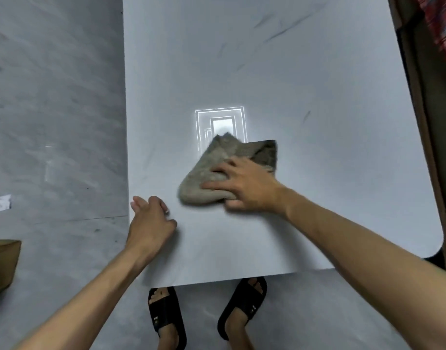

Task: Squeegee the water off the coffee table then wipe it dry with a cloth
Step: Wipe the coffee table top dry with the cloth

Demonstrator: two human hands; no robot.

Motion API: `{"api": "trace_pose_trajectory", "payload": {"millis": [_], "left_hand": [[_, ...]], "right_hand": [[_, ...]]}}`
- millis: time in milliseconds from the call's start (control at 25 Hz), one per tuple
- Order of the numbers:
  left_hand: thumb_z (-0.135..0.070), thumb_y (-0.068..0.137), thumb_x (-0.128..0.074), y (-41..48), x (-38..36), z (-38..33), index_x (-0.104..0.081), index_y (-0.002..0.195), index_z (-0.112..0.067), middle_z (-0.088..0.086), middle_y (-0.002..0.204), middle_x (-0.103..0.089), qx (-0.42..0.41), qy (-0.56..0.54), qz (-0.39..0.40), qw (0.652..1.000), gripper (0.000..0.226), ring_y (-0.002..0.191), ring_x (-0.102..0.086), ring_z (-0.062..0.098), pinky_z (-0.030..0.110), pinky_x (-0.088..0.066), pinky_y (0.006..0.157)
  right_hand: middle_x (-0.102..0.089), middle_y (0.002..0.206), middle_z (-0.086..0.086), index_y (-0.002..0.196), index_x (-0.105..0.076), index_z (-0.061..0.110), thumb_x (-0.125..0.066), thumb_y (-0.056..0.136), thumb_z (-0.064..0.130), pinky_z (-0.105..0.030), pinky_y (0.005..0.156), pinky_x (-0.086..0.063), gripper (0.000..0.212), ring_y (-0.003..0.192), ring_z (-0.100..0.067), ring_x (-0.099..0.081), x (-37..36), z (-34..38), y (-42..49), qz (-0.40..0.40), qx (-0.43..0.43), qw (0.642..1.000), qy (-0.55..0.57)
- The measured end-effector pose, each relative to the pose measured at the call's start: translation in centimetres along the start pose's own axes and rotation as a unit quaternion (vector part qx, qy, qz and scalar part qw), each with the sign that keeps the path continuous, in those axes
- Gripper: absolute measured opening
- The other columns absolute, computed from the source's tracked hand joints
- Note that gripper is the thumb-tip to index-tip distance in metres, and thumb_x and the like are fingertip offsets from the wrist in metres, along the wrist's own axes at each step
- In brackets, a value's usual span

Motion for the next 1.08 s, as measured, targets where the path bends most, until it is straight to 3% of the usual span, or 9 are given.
{"api": "trace_pose_trajectory", "payload": {"millis": [120,240,320,360,440,640,800,920,1080], "left_hand": [[-0.008,0.078,-0.05,0.0,0.5,0.1,-0.041,0.098,-0.018,0.027,0.152,-0.017,0.008,0.003,0.037,0.999,0.024,0.145,-0.019,0.035,0.038,-0.036,0.086],[-0.007,0.078,-0.05,-0.4,1.3,0.7,-0.042,0.096,-0.019,0.016,0.135,-0.043,-0.015,-0.035,0.009,0.999,0.023,0.13,-0.043,0.032,0.034,-0.038,0.079],[-0.006,0.079,-0.051,-1.0,2.5,1.8,-0.045,0.092,-0.022,0.002,0.105,-0.06,-0.023,-0.13,-0.057,0.99,0.022,0.093,-0.06,0.025,0.031,-0.04,0.064],[-0.004,0.08,-0.051,-1.3,3.1,2.7,-0.047,0.092,-0.022,-0.005,0.103,-0.063,-0.021,-0.188,-0.086,0.978,0.022,0.088,-0.06,0.019,0.03,-0.041,0.064],[0.002,0.083,-0.049,-1.6,4.0,4.5,-0.05,0.097,-0.019,-0.012,0.116,-0.06,-0.013,-0.261,-0.121,0.958,0.026,0.096,-0.056,0.008,0.026,-0.043,0.074],[0.0,0.083,-0.05,-1.4,5.8,7.6,-0.045,0.106,-0.016,-0.004,0.117,-0.055,0.042,-0.284,-0.215,0.933,0.028,0.087,-0.052,0.017,0.032,-0.041,0.074],[-0.005,0.084,-0.052,-1.5,5.0,6.4,-0.04,0.106,-0.02,-0.009,0.098,-0.05,0.005,-0.243,-0.149,0.958,0.029,0.079,-0.049,0.017,0.03,-0.036,0.063],[-0.006,0.084,-0.054,-2.0,2.7,4.4,-0.038,0.102,-0.022,-0.007,0.088,-0.049,-0.029,-0.2,-0.037,0.979,0.029,0.068,-0.051,0.016,0.028,-0.033,0.052],[-0.007,0.086,-0.054,-2.1,2.4,4.1,-0.04,0.102,-0.021,-0.003,0.093,-0.05,-0.015,-0.216,-0.029,0.976,0.025,0.068,-0.05,0.014,0.028,-0.035,0.053]], "right_hand": [[-0.053,0.131,-0.012,0.128,-0.059,0.027,-0.061,0.075,0.033,-0.043,0.096,-0.039,0.054,0.113,-0.037,-0.05,1.5,-7.2,-6.7,-0.109,-0.288,0.95,0.053],[-0.044,0.136,-0.014,0.13,-0.053,0.029,-0.052,0.08,0.034,-0.046,0.102,-0.033,0.051,0.122,-0.038,-0.039,1.9,-9.5,-8.7,-0.191,-0.642,0.739,0.064],[-0.037,0.143,-0.02,0.136,-0.044,0.032,-0.05,0.082,0.039,-0.05,0.101,-0.032,0.054,0.132,-0.042,-0.031,1.8,-7.8,-4.9,-0.16,-0.733,0.66,0.042],[-0.036,0.144,-0.023,0.137,-0.042,0.031,-0.052,0.083,0.04,-0.051,0.099,-0.033,0.056,0.134,-0.044,-0.028,2.0,-6.2,-2.0,-0.156,-0.732,0.662,0.043],[-0.039,0.143,-0.022,0.137,-0.042,0.03,-0.054,0.085,0.043,-0.052,0.097,-0.033,0.056,0.136,-0.045,-0.026,1.3,-1.3,4.5,-0.154,-0.658,0.736,0.038],[-0.05,0.132,-0.01,0.133,-0.052,0.032,-0.056,0.078,0.047,-0.043,0.087,-0.037,0.057,0.113,-0.033,-0.046,-1.8,13.1,13.0,-0.071,-0.215,0.974,0.022],[-0.051,0.133,-0.008,0.137,-0.048,0.036,-0.052,0.083,0.049,-0.042,0.09,-0.037,0.056,0.115,-0.029,-0.045,-2.2,11.8,5.9,0.015,0.059,0.998,-0.017],[-0.052,0.132,-0.007,0.135,-0.05,0.039,-0.055,0.081,0.047,-0.042,0.089,-0.042,0.055,0.11,-0.032,-0.05,-1.6,6.1,-2.9,-0.02,-0.153,0.988,0.008],[-0.043,0.134,-0.011,0.136,-0.046,0.035,-0.054,0.082,0.041,-0.048,0.093,-0.041,0.054,0.112,-0.037,-0.042,-1.0,4.6,-8.7,-0.15,-0.638,0.754,0.054]]}}
Point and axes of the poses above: each hand's wrist, its own y-axis towards the middle knuckle, its own x-axis out of the back of the hand, z = x × y, the point moved 4 cm from there along y, towards the middle knuckle
